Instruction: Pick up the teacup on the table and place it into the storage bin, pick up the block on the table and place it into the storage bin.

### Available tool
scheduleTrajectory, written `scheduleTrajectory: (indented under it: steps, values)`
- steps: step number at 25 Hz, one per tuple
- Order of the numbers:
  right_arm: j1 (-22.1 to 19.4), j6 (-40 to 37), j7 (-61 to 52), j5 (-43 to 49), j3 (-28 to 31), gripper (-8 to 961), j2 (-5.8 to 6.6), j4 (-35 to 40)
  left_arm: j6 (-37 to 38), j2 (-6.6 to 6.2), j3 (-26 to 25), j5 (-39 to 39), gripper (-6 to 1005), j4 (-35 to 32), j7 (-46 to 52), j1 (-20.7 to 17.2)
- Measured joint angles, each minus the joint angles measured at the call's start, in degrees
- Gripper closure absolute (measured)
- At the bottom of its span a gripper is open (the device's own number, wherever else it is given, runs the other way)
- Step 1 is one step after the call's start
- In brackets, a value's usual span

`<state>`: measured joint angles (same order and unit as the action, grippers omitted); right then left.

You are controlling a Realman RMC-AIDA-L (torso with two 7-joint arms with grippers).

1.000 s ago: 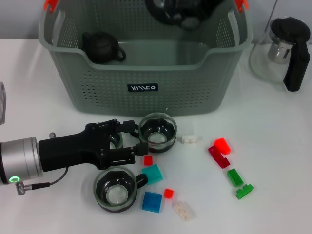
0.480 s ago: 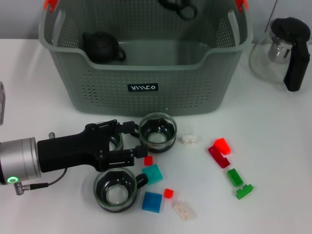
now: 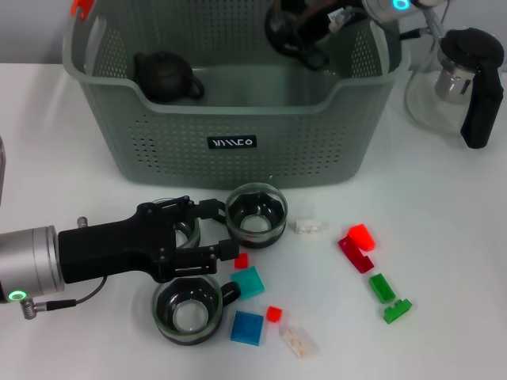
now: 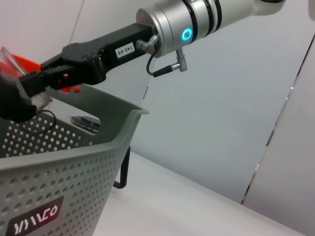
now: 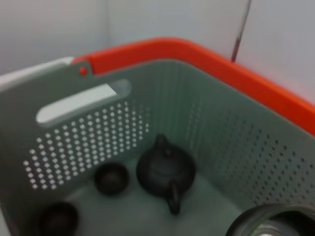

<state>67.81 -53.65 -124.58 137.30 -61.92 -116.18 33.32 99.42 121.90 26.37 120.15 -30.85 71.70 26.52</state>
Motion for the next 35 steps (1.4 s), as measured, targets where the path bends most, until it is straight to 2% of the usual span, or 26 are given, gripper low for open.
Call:
scheduleTrajectory:
  steps: [11, 22, 35]
  values:
    - [-0.49, 2.1, -1.07, 4.49, -0.02, 900, 0.15, -2.86, -0.01, 0.0, 0.0, -0.01, 169, 0.0, -0.15, -0.16]
    - [-0.49, 2.79, -1.1, 5.02, -0.12, 900, 0.01, -3.29, 0.07, 0.0, -0.14, -0.01, 169, 0.14, -0.12, -0.16]
    - [-0.46, 5.55, -1.1, 7.35, -0.48, 900, -1.69, -3.79, 0.08, 0.0, -0.29, 0.01, 170, 0.27, -0.08, -0.25]
